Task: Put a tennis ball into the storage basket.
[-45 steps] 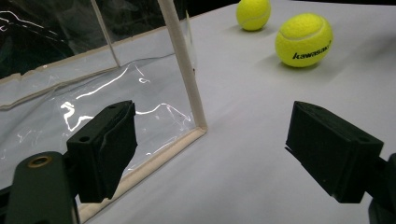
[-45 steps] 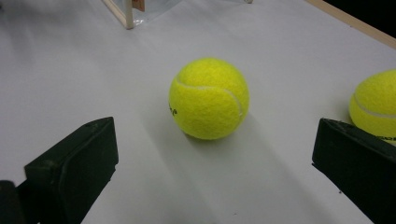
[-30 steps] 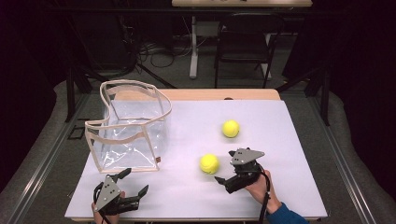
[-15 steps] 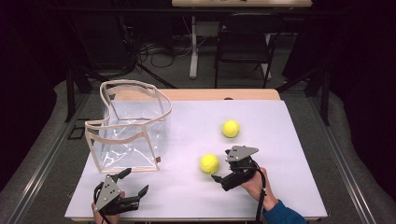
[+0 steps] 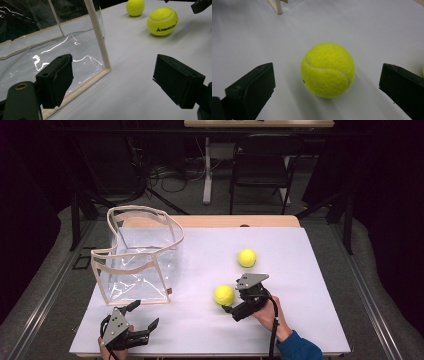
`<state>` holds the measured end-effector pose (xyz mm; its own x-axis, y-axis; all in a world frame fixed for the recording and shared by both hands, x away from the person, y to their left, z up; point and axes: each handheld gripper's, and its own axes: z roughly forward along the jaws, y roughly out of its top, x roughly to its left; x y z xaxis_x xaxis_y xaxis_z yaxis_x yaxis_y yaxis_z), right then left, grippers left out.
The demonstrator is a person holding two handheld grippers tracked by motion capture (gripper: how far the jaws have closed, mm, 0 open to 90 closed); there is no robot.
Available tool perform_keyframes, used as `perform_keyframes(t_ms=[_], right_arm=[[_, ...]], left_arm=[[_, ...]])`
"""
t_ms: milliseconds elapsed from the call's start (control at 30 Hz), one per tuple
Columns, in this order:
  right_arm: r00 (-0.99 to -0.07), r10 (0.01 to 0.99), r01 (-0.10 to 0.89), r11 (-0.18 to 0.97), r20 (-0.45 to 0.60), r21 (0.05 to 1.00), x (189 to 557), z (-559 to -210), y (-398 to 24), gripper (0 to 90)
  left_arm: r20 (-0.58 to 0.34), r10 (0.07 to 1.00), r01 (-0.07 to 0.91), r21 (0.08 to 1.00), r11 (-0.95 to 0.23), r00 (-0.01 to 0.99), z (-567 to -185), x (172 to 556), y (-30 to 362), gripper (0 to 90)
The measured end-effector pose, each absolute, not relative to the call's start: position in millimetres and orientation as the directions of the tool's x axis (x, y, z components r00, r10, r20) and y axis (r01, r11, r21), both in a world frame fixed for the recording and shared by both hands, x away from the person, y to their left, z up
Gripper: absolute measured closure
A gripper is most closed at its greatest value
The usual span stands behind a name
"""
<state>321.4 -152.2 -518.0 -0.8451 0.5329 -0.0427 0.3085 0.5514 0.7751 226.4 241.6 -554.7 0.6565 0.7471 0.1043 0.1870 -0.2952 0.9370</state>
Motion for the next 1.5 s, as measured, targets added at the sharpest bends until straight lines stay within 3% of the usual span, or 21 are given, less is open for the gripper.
perform_keyframes(t_ms=[1267,1500], right_arm=[[-0.846,0.531,0.39,0.559,0.045,0.732,342.0,-541.2,-133.1,0.0],[-0.845,0.534,0.395,0.569,0.042,0.721,341.8,-545.7,-129.2,3.2]], left_arm=[[0.104,0.743,0.185,0.937,-0.296,0.661,-554.7,226.2,241.5,15.9],[0.098,0.743,0.191,0.937,-0.293,0.662,-555.3,226.8,241.6,15.9]])
